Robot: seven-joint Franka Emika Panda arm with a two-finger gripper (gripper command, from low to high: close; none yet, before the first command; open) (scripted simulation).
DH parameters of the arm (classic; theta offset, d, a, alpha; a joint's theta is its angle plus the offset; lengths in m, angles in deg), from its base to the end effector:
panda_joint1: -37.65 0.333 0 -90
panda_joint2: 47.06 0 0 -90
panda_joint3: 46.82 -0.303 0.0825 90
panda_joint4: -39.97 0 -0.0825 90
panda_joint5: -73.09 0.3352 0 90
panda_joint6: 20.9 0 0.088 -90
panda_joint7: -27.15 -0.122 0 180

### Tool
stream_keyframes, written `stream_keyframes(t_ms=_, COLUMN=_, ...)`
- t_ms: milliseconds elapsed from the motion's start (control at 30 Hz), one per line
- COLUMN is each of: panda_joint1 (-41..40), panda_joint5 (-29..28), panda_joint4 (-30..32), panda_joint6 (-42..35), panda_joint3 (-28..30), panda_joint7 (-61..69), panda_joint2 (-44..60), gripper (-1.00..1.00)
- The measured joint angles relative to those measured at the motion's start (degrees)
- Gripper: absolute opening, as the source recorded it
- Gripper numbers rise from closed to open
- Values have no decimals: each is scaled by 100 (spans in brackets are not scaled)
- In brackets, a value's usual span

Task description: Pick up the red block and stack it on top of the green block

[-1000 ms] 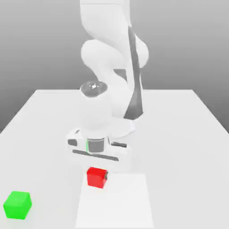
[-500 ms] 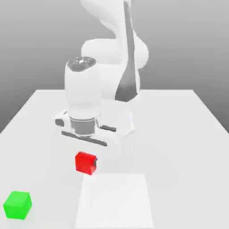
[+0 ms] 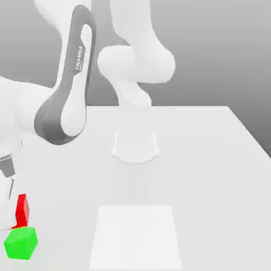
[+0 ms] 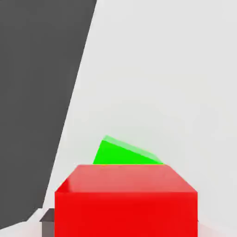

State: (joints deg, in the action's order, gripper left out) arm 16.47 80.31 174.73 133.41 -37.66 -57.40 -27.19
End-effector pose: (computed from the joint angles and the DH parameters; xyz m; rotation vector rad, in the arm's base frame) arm 0.4169 -0.2508 0.2022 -1.5498 2.7314 -0.0019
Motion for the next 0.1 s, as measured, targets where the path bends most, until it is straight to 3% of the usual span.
stream_keyframes(t_ms=100, panda_joint1=0, panda_joint5=0, panda_joint4=0, panda_joint6=0, panda_joint3=0, panda_joint7=0, panda_joint2=0, gripper=100)
